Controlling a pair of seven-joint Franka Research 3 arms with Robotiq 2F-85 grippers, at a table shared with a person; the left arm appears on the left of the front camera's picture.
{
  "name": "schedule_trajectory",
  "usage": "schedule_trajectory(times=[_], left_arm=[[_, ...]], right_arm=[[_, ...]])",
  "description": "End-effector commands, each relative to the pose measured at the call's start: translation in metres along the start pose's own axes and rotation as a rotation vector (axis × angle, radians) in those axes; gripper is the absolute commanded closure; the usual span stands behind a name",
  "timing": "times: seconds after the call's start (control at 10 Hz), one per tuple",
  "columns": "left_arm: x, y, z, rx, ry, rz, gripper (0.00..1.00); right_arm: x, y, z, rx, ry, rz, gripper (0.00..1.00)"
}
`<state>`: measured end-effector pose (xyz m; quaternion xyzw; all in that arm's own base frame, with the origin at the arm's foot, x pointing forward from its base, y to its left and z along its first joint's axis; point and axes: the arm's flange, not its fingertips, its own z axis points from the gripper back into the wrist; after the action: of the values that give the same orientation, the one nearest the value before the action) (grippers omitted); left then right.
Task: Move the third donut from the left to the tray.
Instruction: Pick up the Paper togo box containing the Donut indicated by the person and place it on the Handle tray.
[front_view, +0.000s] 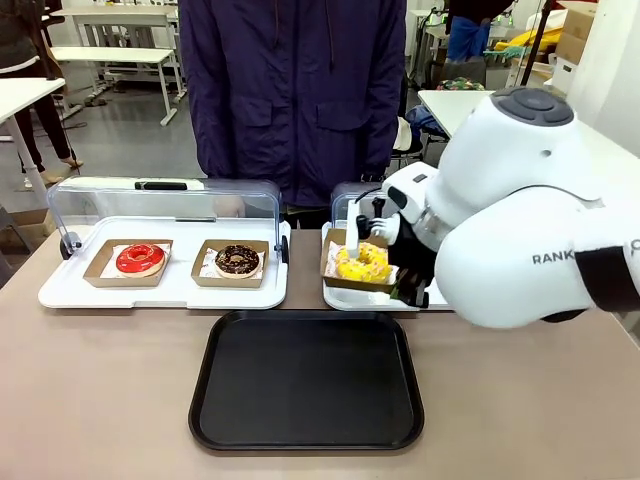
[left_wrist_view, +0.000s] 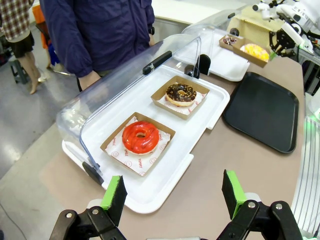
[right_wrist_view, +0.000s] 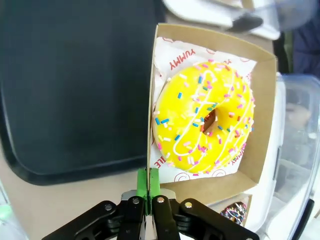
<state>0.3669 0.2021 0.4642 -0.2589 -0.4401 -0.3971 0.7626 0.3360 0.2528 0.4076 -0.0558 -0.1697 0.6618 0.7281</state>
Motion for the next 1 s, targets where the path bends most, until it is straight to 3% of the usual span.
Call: schedule_trajectory(times=[0.0, 0.4, 0.9], left_arm=[[0.001, -0.001, 0.001, -0.007, -0.003, -0.009, 0.00], [0.001, -0.001, 0.001, -0.007, -0.003, -0.009, 0.00], [0.001, -0.001, 0.001, -0.007, -0.003, -0.009, 0.00]], right_arm=[[-0.011, 0.050, -0.006, 0.010, 0.007, 0.004, 0.98], [0.006, 0.098, -0.024, 0.051, 0.008, 0.067, 0.98], [0.010, 0.122, -0.057, 0.101, 0.007, 0.067, 0.98]])
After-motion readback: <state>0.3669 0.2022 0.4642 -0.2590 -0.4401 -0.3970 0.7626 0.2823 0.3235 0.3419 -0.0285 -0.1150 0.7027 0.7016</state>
